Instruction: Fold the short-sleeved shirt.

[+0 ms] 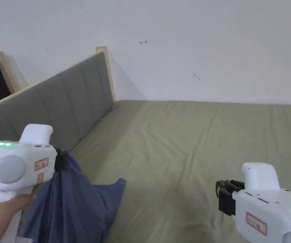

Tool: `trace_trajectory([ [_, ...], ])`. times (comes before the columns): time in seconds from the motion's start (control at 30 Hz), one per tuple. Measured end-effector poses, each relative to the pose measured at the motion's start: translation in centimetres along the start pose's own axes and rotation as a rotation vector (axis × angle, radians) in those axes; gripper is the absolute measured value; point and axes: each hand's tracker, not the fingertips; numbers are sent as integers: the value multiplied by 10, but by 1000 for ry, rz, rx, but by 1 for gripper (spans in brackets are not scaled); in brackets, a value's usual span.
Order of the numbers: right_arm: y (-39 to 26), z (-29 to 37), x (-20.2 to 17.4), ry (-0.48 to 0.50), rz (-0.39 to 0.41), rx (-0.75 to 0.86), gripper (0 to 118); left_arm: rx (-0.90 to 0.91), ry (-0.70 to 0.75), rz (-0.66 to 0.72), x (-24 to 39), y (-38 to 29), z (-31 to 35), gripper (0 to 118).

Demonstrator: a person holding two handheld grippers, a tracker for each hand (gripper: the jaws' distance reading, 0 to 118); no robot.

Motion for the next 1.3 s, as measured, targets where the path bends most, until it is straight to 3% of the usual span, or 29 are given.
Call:
trace_trajectory([
  [0.13, 7, 39, 18, -51, 7, 60, 1, 151, -127, -10, 47, 58, 50, 0],
  [0.33, 13, 102, 58, -156, -16, 128, 1, 314, -303, -137, 142, 119, 99, 0],
  [0.63, 17, 179, 129, -330, -81, 231, 1, 363, -579, -280, 281, 151, 113, 0],
  [0.8, 5, 190, 160, -381, -124, 225, 1, 201, -692, -240, 344, 139, 61, 0],
  [0.9, -6, 185, 176, -403, -156, 201, 1, 75, -701, -317, 390, 118, 17, 0],
  [1.0, -19, 176, 190, -419, -188, 167, 1, -153, -717, -330, 436, 84, -42, 0],
  [1.1, -33, 167, 202, -425, -218, 131, 1, -383, -679, -329, 470, 40, -103, 0],
  [1.23, -48, 158, 214, -435, -246, 82, 1, -466, -544, -391, 492, -10, -149, 2],
  [1.27, -52, 157, 217, -436, -250, 72, 1, -480, -534, -376, 491, -17, -157, 7],
  [1.3, -55, 156, 219, -439, -254, 63, 1, -494, -538, -349, 489, -21, -165, 30],
])
